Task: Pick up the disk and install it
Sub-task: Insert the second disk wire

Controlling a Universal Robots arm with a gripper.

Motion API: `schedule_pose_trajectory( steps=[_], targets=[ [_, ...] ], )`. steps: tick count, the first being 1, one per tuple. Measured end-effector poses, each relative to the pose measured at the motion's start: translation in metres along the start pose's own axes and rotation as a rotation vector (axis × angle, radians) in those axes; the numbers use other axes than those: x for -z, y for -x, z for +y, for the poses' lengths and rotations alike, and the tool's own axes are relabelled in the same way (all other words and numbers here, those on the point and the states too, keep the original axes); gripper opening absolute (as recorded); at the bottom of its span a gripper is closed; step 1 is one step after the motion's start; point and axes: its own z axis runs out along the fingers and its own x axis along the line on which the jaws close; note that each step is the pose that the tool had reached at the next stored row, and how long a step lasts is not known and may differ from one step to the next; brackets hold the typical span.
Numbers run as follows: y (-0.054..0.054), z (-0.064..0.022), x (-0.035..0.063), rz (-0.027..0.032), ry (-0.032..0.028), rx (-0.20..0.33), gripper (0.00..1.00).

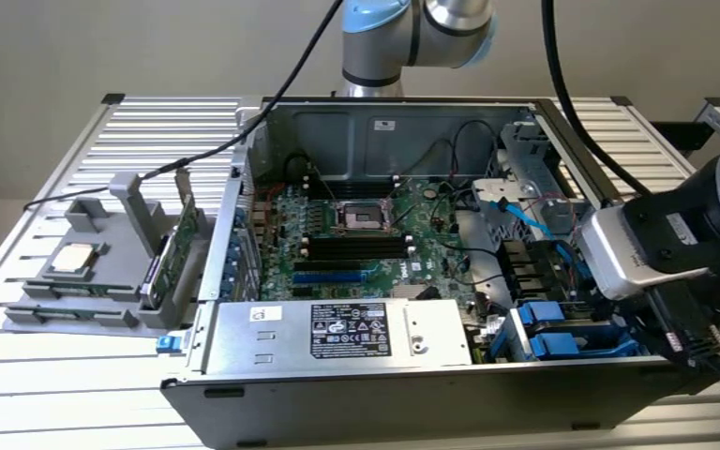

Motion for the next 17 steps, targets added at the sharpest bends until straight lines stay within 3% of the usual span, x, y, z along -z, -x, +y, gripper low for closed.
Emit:
schedule_pose_trajectory(
  steps=[4, 5, 6, 7, 15, 16, 17],
  targets=[
    [0.0000, 0.0000, 0.0000, 0.0102, 0.0043, -0.017, 0.16],
    [0.0000, 0.0000, 0.0001, 0.0149, 0.0051, -0.023, 0.16],
    [0.0000, 0.0000, 0.0000, 0.0236, 0.0061, -0.026, 0.16],
    [0.0000, -0.0001, 0.0000, 0.0390, 0.0075, -0.026, 0.16],
    [0.0020, -0.0004, -0.0005, 0.1829, 0.0223, -0.019, 0.16],
    [0.0029, -0.0006, -0.0012, 0.1989, 0.0241, -0.017, 0.16],
    [0.0041, -0.0008, -0.0018, 0.2111, 0.0253, -0.016, 0.16]
  ],
)
